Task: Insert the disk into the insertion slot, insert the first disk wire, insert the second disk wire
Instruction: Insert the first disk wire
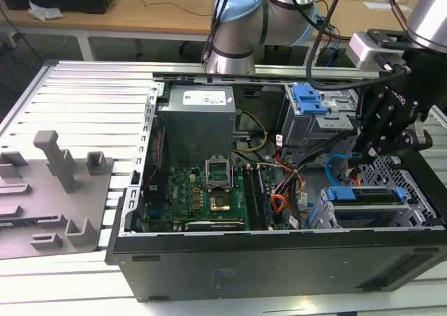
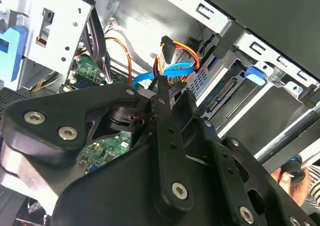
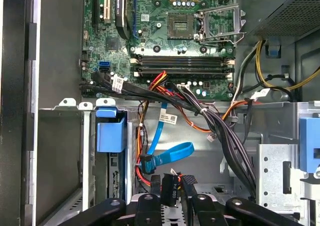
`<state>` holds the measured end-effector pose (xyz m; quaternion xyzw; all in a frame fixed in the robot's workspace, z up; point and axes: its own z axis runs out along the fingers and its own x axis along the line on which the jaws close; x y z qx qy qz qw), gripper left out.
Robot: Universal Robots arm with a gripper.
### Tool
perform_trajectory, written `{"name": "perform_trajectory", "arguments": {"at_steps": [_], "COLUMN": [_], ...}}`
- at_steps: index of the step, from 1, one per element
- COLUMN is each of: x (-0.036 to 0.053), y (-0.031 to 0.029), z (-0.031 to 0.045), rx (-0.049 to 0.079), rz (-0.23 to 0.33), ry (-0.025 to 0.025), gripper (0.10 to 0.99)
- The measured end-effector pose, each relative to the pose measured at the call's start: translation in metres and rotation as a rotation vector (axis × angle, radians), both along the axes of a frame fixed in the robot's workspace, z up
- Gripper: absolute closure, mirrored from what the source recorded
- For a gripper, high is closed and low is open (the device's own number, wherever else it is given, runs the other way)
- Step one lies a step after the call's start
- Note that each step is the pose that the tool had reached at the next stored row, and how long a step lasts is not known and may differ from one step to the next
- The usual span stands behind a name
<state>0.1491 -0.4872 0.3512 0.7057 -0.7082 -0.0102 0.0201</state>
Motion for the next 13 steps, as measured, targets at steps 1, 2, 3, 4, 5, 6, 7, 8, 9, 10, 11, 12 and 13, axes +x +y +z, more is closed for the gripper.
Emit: {"name": "perform_trajectory", "arguments": {"at_steps": [1,2,3,4,5,6,7,8,9,10,11,12,13], "x": [0.0000,0.0000,0.0000,0.0000,0.0000,0.0000,0.0000,0.0000,0.0001,0.0019,0.0043,0.0084,0.0096], "y": [0.0000,0.0000,0.0000,0.0000,0.0000,0.0000,0.0000,0.0000,0.0000,0.0001,0.0001,0.0001,0.0001], "z": [0.0000,-0.0001,-0.0001,-0.0001,-0.0001,-0.0001,-0.0001,-0.0001,-0.0001,-0.0001,-0.0001,-0.0001,-0.0002], "rx": [0.000,0.000,0.000,0.000,0.000,0.000,0.000,-0.001,-0.001,-0.001,-0.001,-0.001,-0.001], "rz": [0.000,0.000,0.000,0.000,0.000,0.000,0.000,0.000,0.000,0.000,0.000,0.000,0.000], "ry": [0.0000,0.0000,0.0000,0.0000,0.0000,0.0000,0.0000,0.0000,0.0000,0.0005,0.0015,0.0031,0.0034], "gripper": [0.784,0.784,0.800,0.800,0.863,0.922,0.922,0.922,0.922,0.922,0.922,0.922,0.922]}}
